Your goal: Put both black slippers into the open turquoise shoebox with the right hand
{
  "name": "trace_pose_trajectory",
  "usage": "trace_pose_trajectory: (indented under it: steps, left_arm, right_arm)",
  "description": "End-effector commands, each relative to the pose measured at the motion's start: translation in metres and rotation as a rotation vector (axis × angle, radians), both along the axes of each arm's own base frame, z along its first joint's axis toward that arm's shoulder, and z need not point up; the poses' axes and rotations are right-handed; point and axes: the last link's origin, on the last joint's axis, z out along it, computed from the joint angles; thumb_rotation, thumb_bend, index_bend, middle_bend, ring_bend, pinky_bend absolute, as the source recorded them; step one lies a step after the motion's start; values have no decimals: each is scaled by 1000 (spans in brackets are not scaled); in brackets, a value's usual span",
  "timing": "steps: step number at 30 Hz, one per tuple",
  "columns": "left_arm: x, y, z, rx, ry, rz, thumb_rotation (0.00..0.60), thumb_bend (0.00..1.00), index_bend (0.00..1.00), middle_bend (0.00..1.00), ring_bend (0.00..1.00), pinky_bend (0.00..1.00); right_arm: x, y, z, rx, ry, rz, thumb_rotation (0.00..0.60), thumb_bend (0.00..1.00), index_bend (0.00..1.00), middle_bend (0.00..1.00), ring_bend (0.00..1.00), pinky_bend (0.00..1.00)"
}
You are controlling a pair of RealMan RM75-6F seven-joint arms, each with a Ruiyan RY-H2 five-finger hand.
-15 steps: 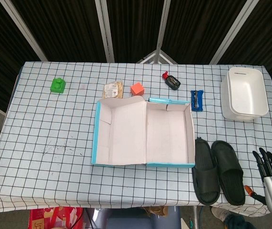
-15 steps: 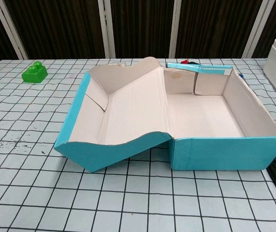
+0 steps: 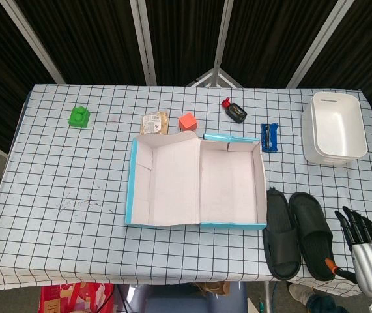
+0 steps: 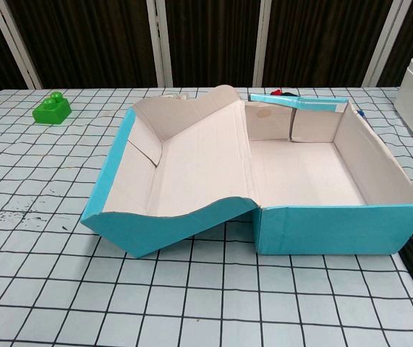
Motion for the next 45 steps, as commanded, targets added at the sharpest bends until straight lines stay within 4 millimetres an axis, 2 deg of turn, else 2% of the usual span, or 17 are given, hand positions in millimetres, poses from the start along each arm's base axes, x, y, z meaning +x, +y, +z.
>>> trace_pose_trajectory:
  steps: [1, 10, 20, 45]
  left_arm:
    - [1, -1, 2, 6, -6, -7, 600, 367, 34, 0, 0, 17]
    - [1, -1, 4, -2, -17, -1, 600, 367, 33, 0, 0, 17]
    - [-2, -1, 9, 9, -26, 9, 600, 367, 34, 0, 0, 17]
    - [-6, 4, 9, 4, -24, 38, 600, 367, 34, 0, 0, 17]
  right_arm:
    - [1, 9, -7, 24, -45, -22, 600, 122, 8, 33, 64, 117]
    - [-2, 29, -41, 48, -51, -56, 600, 123, 8, 33, 64, 117]
    - [-4, 30, -78, 116, -39, -95, 600, 123, 21, 33, 64, 117]
    - [1, 3, -113, 182, -16, -132, 600, 122, 32, 33, 64, 117]
